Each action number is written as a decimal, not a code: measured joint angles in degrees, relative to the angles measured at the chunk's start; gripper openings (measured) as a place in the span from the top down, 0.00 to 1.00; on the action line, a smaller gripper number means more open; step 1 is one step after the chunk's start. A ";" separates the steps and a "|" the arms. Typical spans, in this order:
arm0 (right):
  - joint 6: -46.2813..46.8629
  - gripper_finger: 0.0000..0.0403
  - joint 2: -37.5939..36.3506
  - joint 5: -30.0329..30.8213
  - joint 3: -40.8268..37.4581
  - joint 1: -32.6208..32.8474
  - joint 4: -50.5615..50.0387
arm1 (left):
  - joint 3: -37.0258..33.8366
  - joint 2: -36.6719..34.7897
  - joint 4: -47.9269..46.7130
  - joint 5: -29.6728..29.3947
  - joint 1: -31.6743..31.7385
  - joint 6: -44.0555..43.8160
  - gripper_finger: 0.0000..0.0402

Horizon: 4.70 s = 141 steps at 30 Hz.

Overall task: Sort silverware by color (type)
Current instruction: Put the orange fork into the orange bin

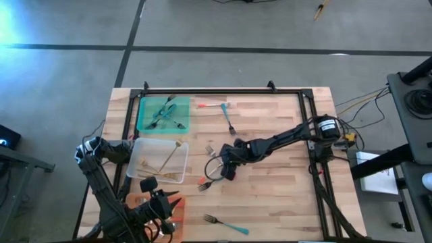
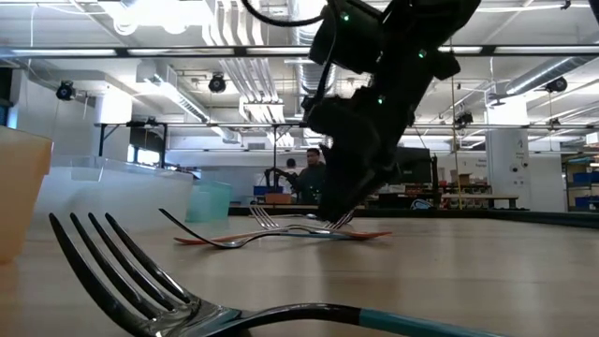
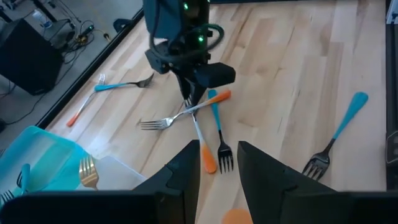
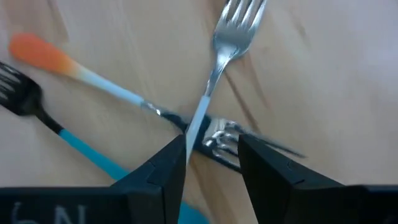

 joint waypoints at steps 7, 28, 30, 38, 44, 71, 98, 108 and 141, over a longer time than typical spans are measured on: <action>1.82 0.67 2.19 0.34 0.17 1.39 0.79 | 0.00 -0.01 -0.42 1.03 -0.17 -0.02 0.77; -0.18 0.68 1.97 1.49 3.03 1.59 1.07 | 0.00 -0.02 -0.39 1.07 -1.17 -0.02 0.77; -1.01 0.68 1.97 1.85 3.84 1.59 1.36 | 0.00 -0.04 -0.39 1.05 -1.20 -0.02 0.77; -2.58 0.68 1.93 6.23 4.24 1.57 1.42 | 0.00 -0.07 -0.35 1.09 -1.69 -0.04 0.77; -2.42 0.68 2.02 7.50 4.24 1.59 1.51 | 0.00 -0.07 -0.35 1.09 -1.81 -0.37 0.77; -7.36 0.77 13.99 8.65 14.29 2.11 2.11 | 0.00 -0.05 -0.04 2.58 -2.67 -3.02 0.77; -9.99 0.98 4.17 8.22 13.46 2.89 -11.67 | -0.02 0.09 0.54 2.55 -2.79 -3.02 0.77; -7.16 0.95 4.27 1.89 12.13 5.35 -17.91 | -0.02 0.09 0.75 2.53 -2.92 -3.02 0.77; 6.56 0.69 9.97 7.10 12.46 4.57 -14.65 | -0.02 0.09 1.50 2.56 -4.94 -2.36 0.77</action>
